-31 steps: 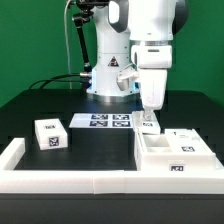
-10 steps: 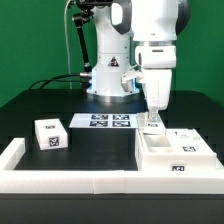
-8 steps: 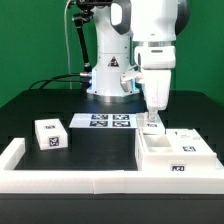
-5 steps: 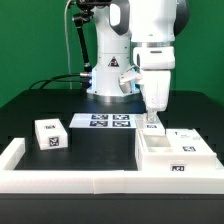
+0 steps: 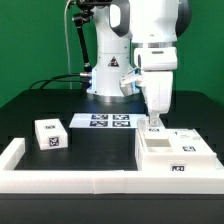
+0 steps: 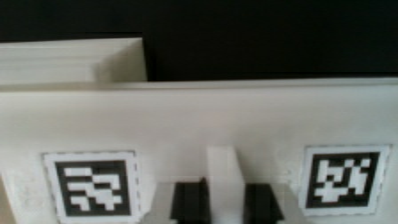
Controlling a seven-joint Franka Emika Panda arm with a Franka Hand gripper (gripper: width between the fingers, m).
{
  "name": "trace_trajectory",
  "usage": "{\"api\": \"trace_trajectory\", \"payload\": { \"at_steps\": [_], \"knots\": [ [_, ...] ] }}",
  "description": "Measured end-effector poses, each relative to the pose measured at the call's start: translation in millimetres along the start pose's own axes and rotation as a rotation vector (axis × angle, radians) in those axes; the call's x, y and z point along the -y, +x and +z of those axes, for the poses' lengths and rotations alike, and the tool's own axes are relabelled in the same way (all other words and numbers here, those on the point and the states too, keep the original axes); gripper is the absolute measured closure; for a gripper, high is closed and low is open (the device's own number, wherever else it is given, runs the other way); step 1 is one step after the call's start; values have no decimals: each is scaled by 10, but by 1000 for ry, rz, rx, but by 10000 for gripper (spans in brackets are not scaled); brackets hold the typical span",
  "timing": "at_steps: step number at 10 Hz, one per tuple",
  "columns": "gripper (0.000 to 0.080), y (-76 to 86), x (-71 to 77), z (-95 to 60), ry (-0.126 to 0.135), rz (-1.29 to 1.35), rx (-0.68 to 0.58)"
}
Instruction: Assemble cabinet
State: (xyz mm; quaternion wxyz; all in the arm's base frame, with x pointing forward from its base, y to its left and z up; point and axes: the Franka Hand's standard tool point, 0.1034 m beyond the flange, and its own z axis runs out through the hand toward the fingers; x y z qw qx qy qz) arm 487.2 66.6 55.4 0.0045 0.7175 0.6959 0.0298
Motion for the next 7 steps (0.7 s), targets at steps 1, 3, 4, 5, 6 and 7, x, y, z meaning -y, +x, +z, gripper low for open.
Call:
{"api": "trace_trajectory", "payload": {
  "at_steps": [1,3,4,5,6,7],
  "knots": [
    [731,0,0,0,0,0,0],
    [731,-3,-3,1,1,-1,1],
    [731,-16,-49,-4,10,-12,6],
    [731,-27,-163,-8,11,-24,8],
    [731,-37,-277,-6,11,-35,8],
    [731,-39,-376,-6,15,-35,9]
  ]
}}
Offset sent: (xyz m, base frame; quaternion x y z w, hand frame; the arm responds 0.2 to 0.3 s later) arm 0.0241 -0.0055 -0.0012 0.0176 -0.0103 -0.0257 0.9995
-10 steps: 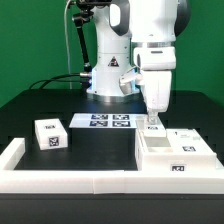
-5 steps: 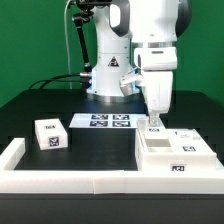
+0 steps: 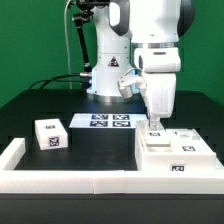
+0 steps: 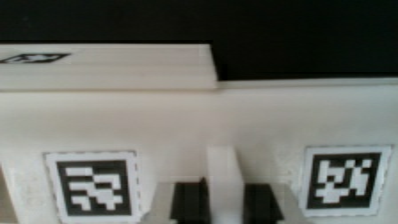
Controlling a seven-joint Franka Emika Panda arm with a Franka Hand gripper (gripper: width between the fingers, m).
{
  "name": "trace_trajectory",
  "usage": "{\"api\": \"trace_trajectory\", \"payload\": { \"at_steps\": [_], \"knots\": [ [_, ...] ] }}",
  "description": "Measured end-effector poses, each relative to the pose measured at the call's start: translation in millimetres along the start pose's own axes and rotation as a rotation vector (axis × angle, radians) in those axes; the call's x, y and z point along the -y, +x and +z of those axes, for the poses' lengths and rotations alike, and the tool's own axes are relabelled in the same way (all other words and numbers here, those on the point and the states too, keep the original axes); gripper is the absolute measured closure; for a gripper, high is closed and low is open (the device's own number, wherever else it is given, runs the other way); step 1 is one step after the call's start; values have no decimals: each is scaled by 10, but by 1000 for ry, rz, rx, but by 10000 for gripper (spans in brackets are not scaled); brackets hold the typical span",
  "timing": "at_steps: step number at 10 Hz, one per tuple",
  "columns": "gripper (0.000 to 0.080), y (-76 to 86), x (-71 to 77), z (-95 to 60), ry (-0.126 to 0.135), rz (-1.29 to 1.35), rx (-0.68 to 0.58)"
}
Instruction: Assemble cabinet
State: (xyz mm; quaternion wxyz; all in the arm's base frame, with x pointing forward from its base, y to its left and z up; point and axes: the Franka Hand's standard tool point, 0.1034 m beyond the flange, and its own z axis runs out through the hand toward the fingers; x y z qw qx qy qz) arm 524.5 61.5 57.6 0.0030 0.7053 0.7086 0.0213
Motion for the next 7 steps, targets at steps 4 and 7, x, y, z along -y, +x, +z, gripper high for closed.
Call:
{"api": "trace_trajectory", "payload": {
  "at_steps": [4,7],
  "knots": [
    [730,28,-303,4,-14,8,-7],
    [729,16,-529,12,-26,-15,-13]
  ]
}}
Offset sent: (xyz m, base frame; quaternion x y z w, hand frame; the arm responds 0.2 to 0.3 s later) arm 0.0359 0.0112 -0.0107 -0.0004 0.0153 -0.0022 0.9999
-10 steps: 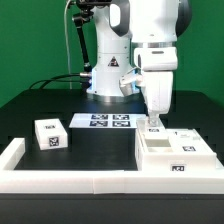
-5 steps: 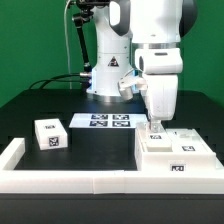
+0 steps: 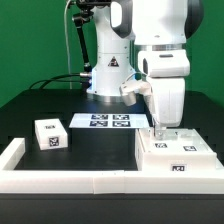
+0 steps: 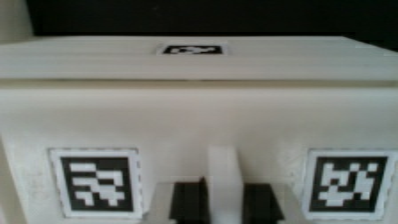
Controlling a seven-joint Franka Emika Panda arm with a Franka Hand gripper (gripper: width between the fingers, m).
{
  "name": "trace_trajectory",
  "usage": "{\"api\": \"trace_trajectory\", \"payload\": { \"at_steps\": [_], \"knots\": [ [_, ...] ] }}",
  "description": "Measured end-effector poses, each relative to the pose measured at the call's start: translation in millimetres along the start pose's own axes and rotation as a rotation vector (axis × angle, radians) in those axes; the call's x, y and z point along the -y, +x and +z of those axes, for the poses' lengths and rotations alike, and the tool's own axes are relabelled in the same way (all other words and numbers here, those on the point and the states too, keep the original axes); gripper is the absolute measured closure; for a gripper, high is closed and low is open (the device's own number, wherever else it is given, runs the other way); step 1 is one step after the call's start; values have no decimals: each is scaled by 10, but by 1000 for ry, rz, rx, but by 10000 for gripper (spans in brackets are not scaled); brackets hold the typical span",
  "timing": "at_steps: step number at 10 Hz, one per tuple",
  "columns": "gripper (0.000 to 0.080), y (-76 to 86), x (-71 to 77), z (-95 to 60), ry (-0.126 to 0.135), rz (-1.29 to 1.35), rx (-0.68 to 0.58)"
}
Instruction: Assemble cabinet
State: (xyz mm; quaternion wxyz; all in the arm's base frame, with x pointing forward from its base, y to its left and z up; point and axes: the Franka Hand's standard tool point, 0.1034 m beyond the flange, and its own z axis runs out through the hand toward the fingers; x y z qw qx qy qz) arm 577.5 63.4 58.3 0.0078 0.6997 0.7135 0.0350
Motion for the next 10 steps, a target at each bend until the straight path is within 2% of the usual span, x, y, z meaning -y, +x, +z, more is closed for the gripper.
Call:
{"api": "trace_trajectory", "payload": {
  "at_steps": [3,7,8,9,10],
  "knots": [
    [727,-9,-31,13,20,-8,5],
    [719,15,-24,2,17,14,6],
    [548,10,-22,2,18,12,7],
    [548,7,-25,-4,17,9,7],
    [346,0,-26,-13,15,3,8]
  ]
}}
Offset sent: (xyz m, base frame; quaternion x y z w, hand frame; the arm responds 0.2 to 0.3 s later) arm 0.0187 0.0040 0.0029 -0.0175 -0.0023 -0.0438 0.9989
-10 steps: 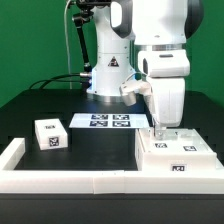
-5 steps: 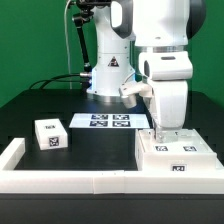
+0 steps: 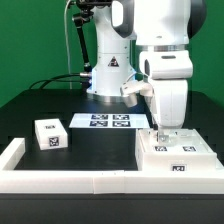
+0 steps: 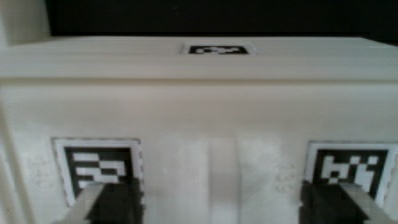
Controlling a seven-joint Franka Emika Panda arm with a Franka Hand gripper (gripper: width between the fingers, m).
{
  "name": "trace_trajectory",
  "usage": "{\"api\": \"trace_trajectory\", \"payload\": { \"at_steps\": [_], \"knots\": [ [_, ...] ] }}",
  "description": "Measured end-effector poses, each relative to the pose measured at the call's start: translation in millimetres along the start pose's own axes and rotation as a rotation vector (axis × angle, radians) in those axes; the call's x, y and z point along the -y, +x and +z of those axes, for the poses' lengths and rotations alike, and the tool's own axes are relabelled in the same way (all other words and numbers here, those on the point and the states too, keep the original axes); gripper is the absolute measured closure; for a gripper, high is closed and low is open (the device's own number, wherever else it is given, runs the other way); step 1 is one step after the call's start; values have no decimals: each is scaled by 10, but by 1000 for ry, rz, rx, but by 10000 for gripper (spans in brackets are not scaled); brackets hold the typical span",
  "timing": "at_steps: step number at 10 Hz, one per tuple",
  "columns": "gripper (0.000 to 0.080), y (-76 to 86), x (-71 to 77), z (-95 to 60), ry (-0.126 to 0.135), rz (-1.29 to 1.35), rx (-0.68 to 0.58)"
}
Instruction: Assemble cabinet
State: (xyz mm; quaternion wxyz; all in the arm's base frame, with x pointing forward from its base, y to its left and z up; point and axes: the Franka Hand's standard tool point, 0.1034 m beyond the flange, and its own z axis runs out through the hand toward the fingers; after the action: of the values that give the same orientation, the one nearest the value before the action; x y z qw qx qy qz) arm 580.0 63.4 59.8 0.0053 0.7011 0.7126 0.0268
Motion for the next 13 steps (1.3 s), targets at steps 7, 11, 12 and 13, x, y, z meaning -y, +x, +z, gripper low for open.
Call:
{"api": "trace_trajectory", "payload": {
  "at_steps": [7,11,12,13],
  "knots": [
    [3,-4,603,-447,-229,178,-58],
    [2,-42,691,-394,-210,234,-60],
    [2,11,720,-388,-216,412,-93],
    [2,100,761,-372,-220,546,-123]
  ]
}}
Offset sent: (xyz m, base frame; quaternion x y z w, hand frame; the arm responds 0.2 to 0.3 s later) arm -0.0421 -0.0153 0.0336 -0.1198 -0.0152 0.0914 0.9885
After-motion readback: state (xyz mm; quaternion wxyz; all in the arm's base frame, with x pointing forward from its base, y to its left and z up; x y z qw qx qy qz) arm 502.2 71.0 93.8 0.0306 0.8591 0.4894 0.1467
